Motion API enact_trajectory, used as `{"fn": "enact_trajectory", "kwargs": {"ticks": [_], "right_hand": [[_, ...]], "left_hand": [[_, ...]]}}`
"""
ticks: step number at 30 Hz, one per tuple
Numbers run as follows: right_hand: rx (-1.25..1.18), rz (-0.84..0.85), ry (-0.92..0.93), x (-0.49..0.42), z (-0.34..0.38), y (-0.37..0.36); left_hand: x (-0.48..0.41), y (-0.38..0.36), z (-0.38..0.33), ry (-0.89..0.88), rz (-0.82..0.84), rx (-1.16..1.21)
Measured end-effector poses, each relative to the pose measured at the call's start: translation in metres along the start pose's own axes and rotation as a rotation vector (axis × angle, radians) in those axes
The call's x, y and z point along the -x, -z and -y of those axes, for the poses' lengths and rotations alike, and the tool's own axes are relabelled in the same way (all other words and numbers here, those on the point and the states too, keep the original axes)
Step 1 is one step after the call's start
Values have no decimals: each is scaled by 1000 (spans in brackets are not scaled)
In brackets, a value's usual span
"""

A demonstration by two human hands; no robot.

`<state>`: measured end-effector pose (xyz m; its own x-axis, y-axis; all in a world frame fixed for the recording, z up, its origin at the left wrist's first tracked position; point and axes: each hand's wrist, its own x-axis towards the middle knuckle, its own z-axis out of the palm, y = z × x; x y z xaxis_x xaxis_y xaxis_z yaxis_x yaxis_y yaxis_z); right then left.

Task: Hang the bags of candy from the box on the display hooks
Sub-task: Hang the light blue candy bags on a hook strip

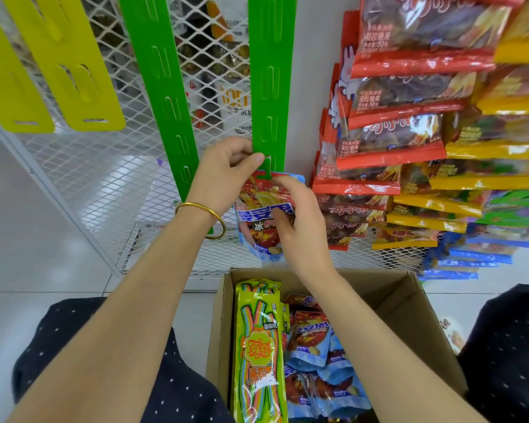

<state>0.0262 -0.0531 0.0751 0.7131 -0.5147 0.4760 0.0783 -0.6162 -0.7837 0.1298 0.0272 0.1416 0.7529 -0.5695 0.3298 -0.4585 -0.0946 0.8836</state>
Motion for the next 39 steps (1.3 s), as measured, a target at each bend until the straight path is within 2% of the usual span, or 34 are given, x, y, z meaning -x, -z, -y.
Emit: {"fn": "enact_trajectory", "kwargs": {"ticks": [7,9,12,13,14,16,18,20,23,25,26,28,30,34,37,39], "right_hand": [[4,2,5,29,-14,7],[50,-46,18,45,-21,14],[153,-60,-35,68,-48,33],[189,-31,-90,75,-64,40],[237,1,-165,81,-82,46],[354,77,-392,93,-126,54],[450,243,-635,109,-169,59],[479,474,-791,128,-202,57],[431,654,-886,145,-221,43],[583,719,-824,145,-222,29],[680,734,-773,145,-223,22],[707,728,-774,141,-221,12],[589,673,-892,137,-224,6],[329,437,-1113,135,-223,1],[248,364,-1112,137,-219,3],[111,386,-1034,129,-213,15]], "left_hand": [[4,-3,7,-13,-35,-68],[12,-6,10,-48,-141,-188],[36,-13,8,-255,-382,-431],[45,-18,6,-329,-406,-465],[55,-25,6,-393,-371,-485],[75,-41,12,-431,-156,-474],[92,-58,28,-336,118,-460],[105,-72,49,-229,309,-498],[109,-82,72,-89,397,-479],[106,-84,78,-10,394,-446],[104,-85,79,12,391,-441],[101,-87,80,40,386,-432],[99,-90,81,59,386,-427],[100,-94,84,82,415,-431],[101,-95,83,100,445,-416],[101,-96,81,130,480,-426]]}}
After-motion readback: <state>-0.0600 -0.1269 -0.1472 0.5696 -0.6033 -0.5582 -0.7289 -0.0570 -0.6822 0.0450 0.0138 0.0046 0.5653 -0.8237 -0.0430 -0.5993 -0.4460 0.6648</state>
